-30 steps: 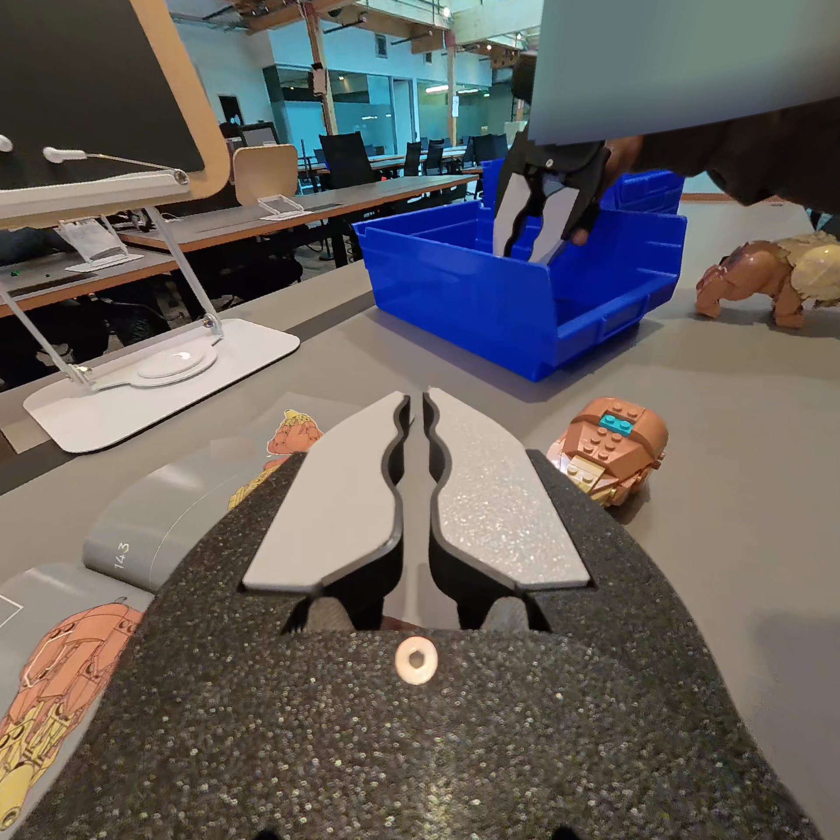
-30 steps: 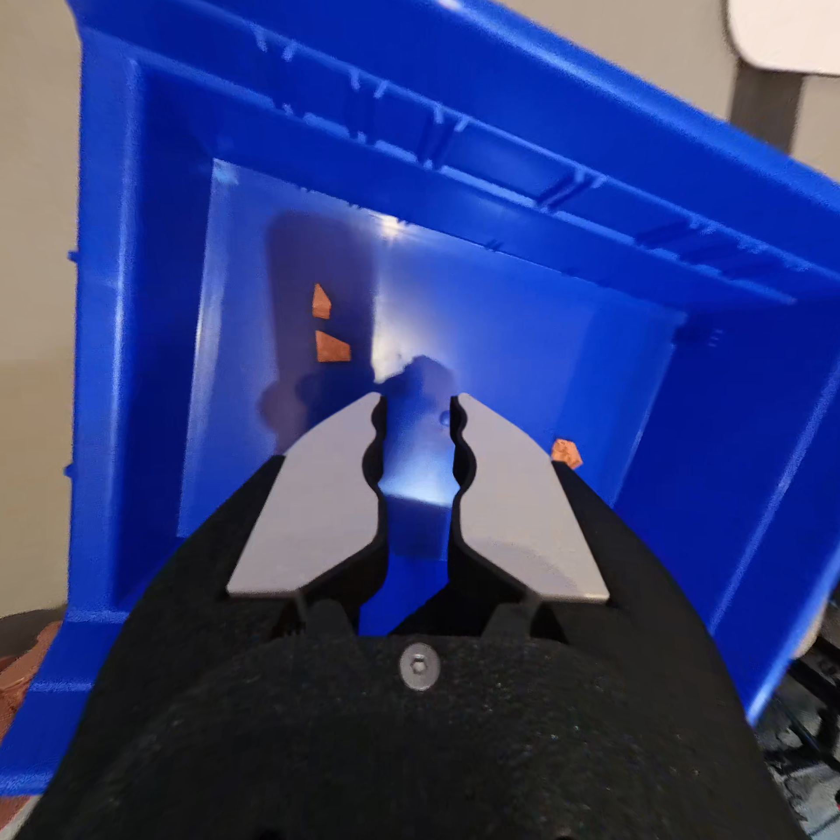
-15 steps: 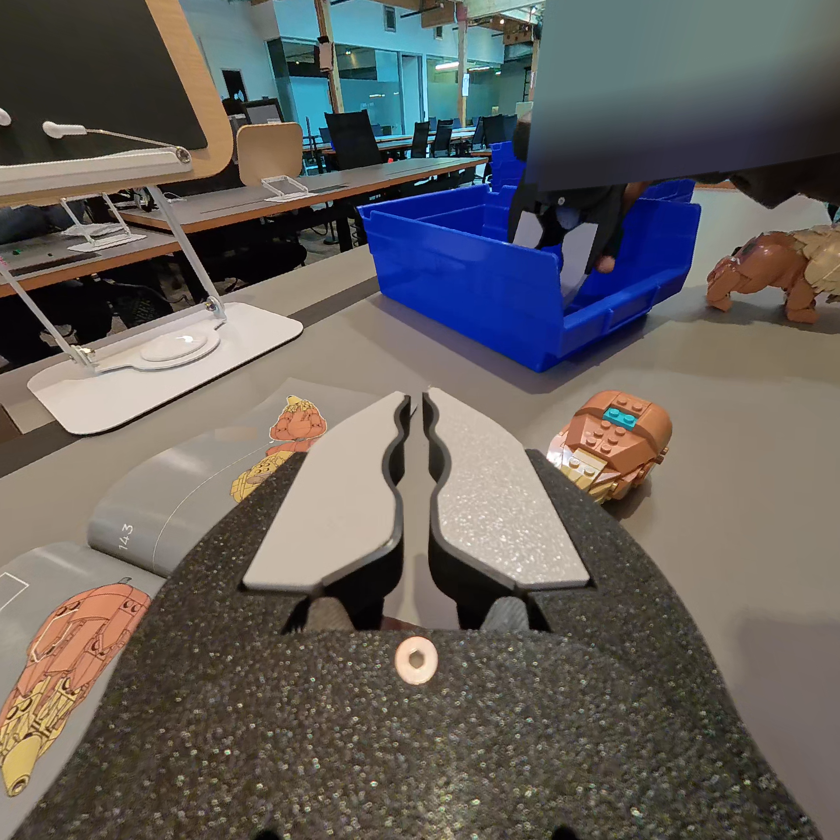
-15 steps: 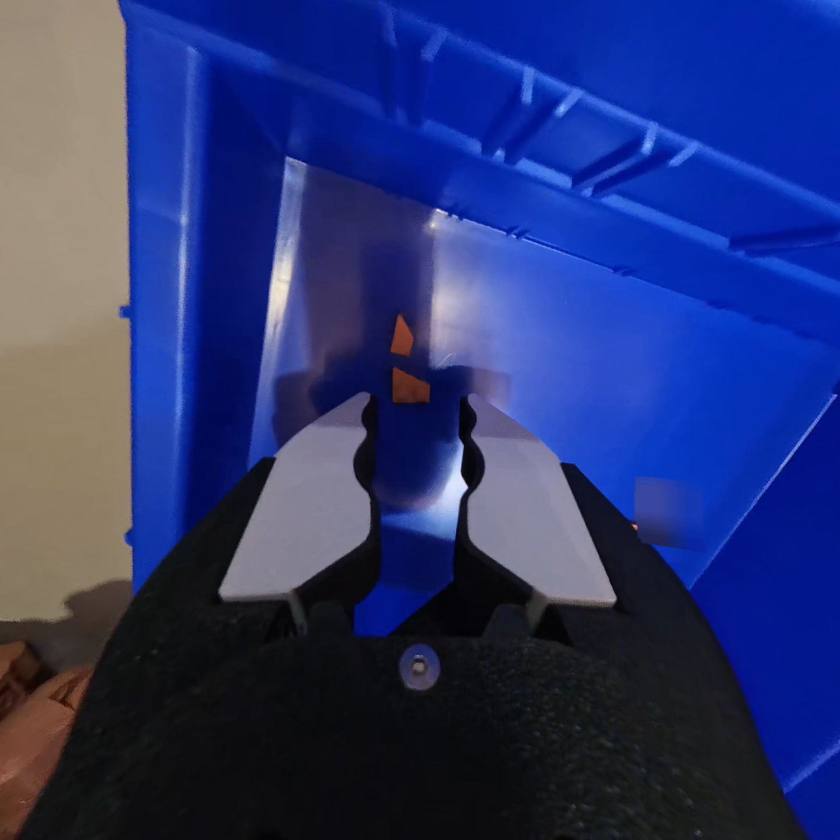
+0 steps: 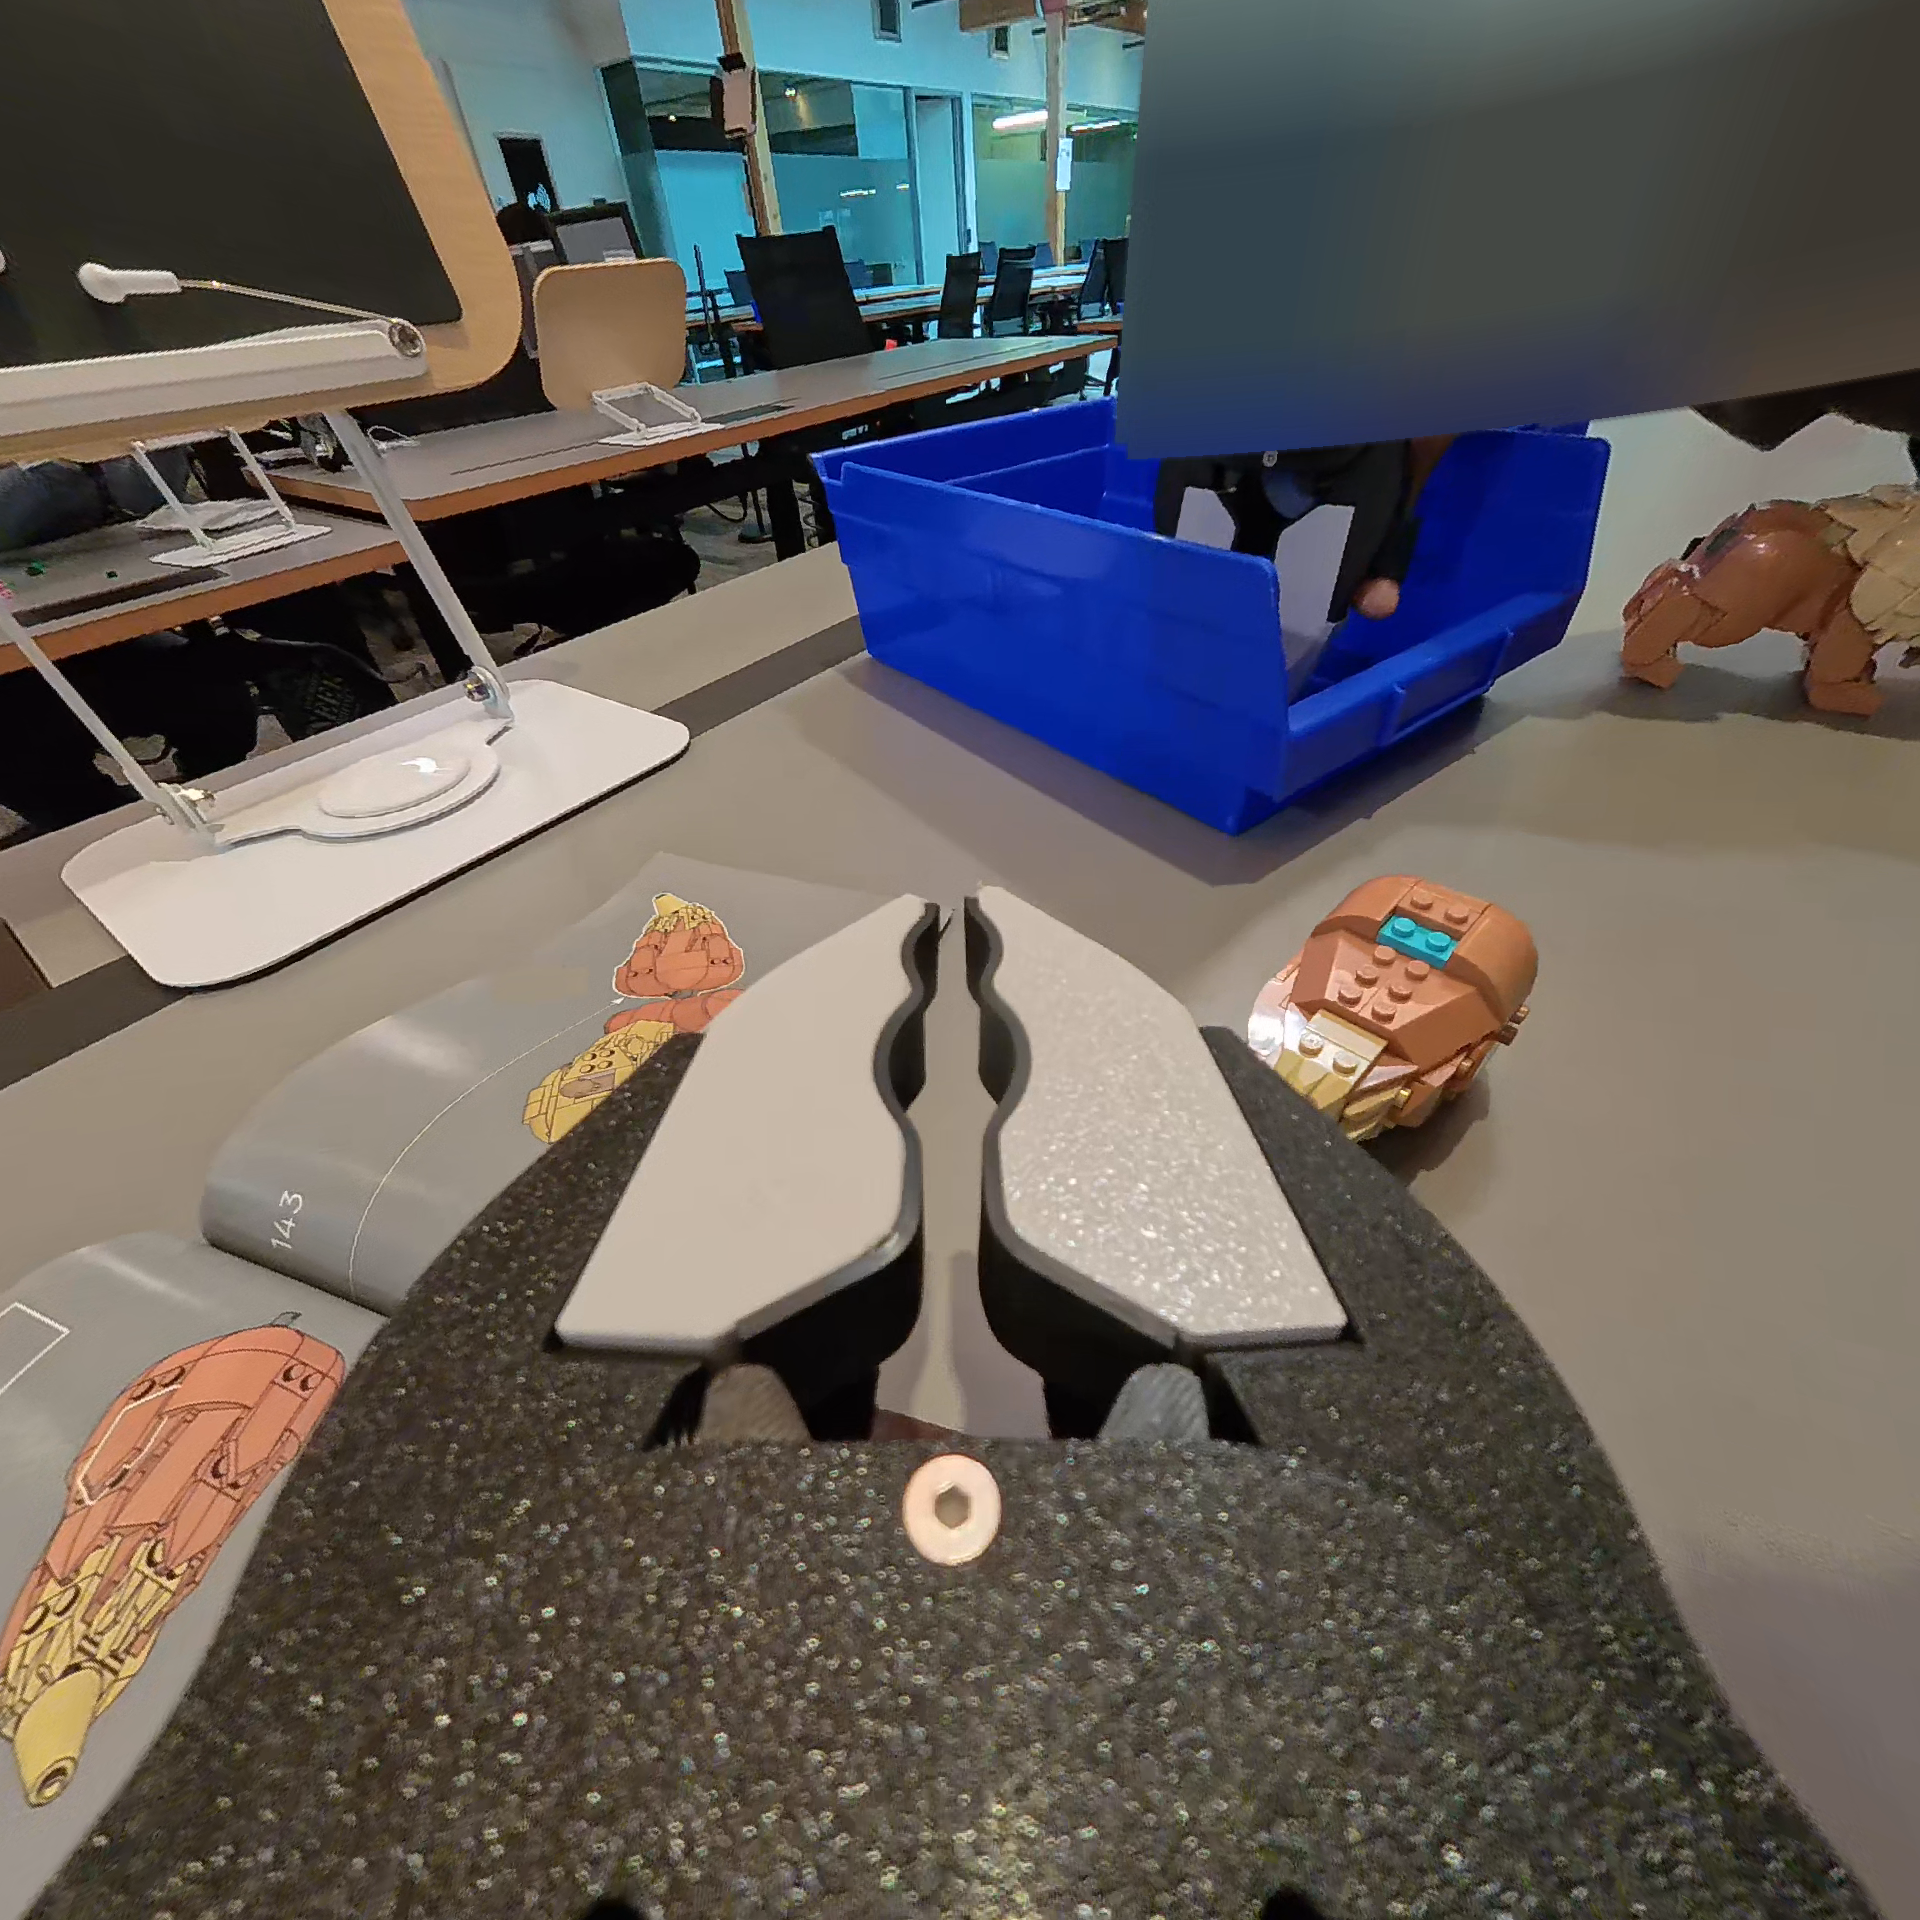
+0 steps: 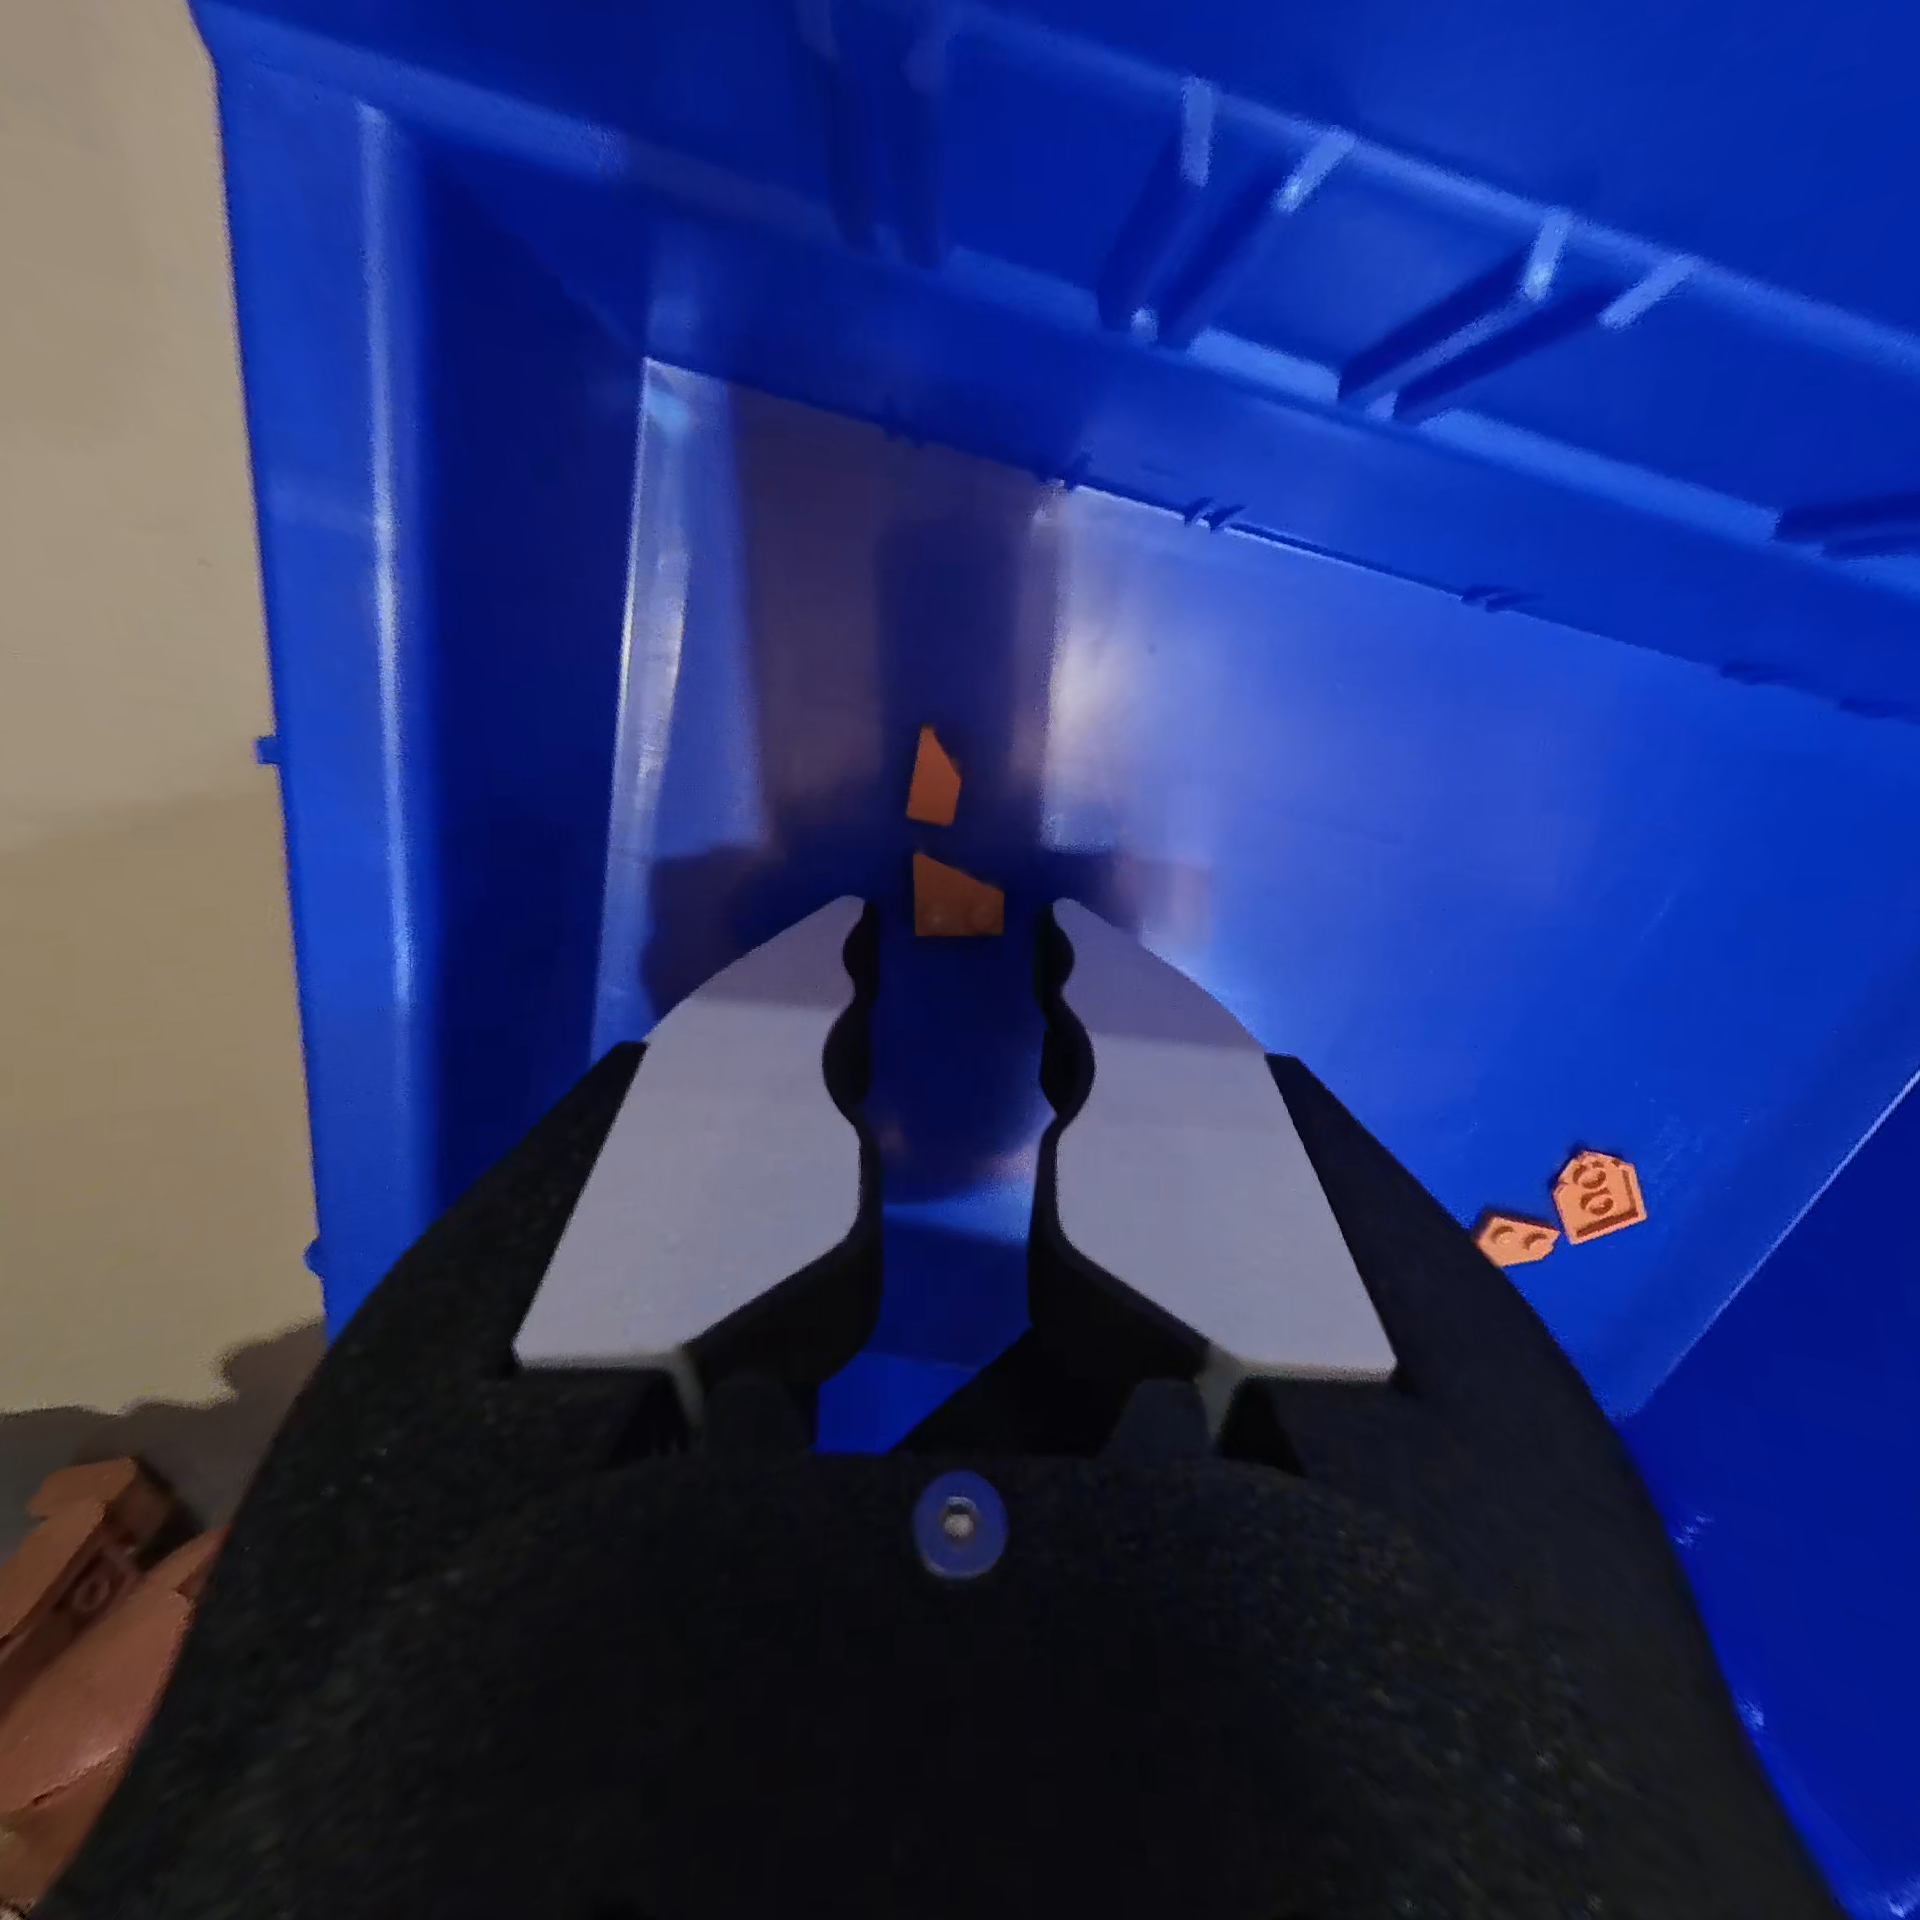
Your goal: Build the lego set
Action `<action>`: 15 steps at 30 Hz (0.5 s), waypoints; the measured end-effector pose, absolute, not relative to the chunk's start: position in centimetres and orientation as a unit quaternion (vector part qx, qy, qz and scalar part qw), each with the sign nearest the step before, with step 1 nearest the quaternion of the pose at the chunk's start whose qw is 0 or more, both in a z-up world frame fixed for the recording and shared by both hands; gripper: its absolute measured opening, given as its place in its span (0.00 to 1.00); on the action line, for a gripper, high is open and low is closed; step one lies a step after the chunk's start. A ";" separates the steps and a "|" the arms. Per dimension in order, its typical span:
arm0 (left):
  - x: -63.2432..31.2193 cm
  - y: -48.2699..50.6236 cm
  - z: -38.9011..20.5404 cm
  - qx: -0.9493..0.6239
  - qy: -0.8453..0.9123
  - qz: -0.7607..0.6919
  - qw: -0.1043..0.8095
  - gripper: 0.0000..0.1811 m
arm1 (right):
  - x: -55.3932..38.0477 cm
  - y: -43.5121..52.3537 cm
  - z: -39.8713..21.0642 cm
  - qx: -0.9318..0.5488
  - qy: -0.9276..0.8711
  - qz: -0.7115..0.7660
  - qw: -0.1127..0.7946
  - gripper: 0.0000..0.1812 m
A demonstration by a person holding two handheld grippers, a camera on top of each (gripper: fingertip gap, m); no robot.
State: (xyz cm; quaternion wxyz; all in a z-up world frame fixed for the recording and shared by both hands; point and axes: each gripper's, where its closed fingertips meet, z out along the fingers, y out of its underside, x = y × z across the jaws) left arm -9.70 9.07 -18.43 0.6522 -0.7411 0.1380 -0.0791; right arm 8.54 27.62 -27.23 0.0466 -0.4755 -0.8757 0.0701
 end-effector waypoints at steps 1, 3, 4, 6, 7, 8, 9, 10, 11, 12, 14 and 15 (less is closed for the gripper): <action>-9.7 9.0 -18.4 -0.741 0.139 -0.078 0.652 0.02 | 8.6 27.6 -27.2 -0.478 -0.874 0.074 0.044 0.16; -9.6 9.0 -18.5 -0.742 0.140 -0.078 0.651 0.02 | 8.6 27.6 -27.3 -0.481 -0.872 0.078 0.041 0.15; -9.6 9.0 -18.5 -0.742 0.141 -0.079 0.651 0.02 | 8.6 27.6 -27.3 -0.481 -0.872 0.078 0.041 0.16; -9.5 8.9 -18.5 -0.742 0.141 -0.080 0.651 0.02 | 8.5 27.6 -27.3 -0.481 -0.873 0.075 0.038 0.15; -9.5 8.9 -18.5 -0.742 0.142 -0.081 0.650 0.02 | 8.5 27.7 -27.3 -0.481 -0.873 0.073 0.037 0.15; -9.5 8.9 -18.5 -0.742 0.142 -0.081 0.650 0.02 | 8.5 27.7 -27.3 -0.480 -0.874 0.071 0.036 0.14; -9.5 8.9 -18.5 -0.742 0.142 -0.082 0.650 0.02 | 8.5 27.7 -27.3 -0.480 -0.874 0.069 0.034 0.14; -9.5 8.9 -18.5 -0.742 0.141 -0.083 0.650 0.02 | 8.5 27.7 -27.3 -0.480 -0.874 0.067 0.034 0.14; -9.5 8.9 -18.5 -0.743 0.140 -0.084 0.650 0.02 | 8.5 27.7 -27.3 -0.480 -0.874 0.067 0.034 0.14; -9.5 8.9 -18.5 -0.743 0.139 -0.084 0.650 0.02 | 8.5 27.7 -27.3 -0.480 -0.874 0.066 0.034 0.14; -9.5 8.9 -18.5 -0.743 0.138 -0.086 0.649 0.02 | 8.5 27.7 -27.3 -0.481 -0.873 0.066 0.033 0.14; -9.6 9.0 -18.5 -0.744 0.138 -0.086 0.648 0.02 | 8.5 27.7 -27.3 -0.482 -0.873 0.066 0.034 0.14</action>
